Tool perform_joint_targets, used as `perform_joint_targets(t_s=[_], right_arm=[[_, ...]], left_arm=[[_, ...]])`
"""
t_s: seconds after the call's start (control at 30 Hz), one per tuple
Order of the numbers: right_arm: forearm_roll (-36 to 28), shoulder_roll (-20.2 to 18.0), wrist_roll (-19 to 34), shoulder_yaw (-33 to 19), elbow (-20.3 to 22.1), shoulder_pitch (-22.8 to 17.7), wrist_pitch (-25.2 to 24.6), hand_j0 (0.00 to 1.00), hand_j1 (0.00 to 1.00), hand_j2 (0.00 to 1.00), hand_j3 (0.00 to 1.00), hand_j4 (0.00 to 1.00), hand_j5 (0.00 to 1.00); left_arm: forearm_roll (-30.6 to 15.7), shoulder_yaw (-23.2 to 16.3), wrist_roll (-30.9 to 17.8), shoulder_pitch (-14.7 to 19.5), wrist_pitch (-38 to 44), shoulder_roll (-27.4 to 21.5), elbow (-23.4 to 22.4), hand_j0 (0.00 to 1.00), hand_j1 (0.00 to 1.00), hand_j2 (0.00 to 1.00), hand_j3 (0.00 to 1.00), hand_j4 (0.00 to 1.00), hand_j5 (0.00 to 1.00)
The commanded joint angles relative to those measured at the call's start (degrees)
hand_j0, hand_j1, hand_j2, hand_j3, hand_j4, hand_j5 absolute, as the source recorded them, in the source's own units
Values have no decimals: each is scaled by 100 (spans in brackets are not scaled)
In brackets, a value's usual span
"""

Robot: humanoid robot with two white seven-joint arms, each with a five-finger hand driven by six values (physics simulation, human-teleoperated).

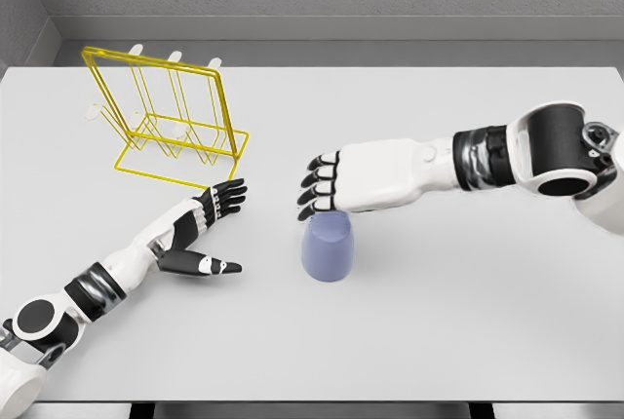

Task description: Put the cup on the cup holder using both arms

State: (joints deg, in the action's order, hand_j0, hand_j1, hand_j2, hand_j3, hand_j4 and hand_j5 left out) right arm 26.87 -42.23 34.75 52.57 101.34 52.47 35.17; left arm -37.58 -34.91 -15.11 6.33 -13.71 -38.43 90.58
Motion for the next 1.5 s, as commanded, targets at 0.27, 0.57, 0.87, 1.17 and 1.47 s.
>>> perform_joint_targets(t_s=[0.27,0.57,0.87,1.17,1.47], right_arm=[[-1245,-787,-170,-4018,-70,-2294,-17,100,100,100,100,100,100],[-1975,-67,-153,-4528,-430,-3551,-17,100,100,100,100,100,100],[-1948,57,-118,-4950,-457,-3867,-17,100,100,100,100,100,100],[-1939,48,-109,-4959,-712,-3938,-17,100,100,100,100,100,100],[-1957,57,-126,-4950,-694,-3938,-17,100,100,100,100,100,100]], left_arm=[[-21,-95,-1,105,17,11,12,100,100,100,100,100,100],[49,-482,-1,483,26,292,3,100,100,100,100,100,100],[128,-675,8,773,334,600,-32,100,100,100,100,100,100],[313,-789,8,800,580,846,-23,100,100,100,100,100,100],[374,-895,17,817,589,978,-23,100,100,100,100,100,100]])
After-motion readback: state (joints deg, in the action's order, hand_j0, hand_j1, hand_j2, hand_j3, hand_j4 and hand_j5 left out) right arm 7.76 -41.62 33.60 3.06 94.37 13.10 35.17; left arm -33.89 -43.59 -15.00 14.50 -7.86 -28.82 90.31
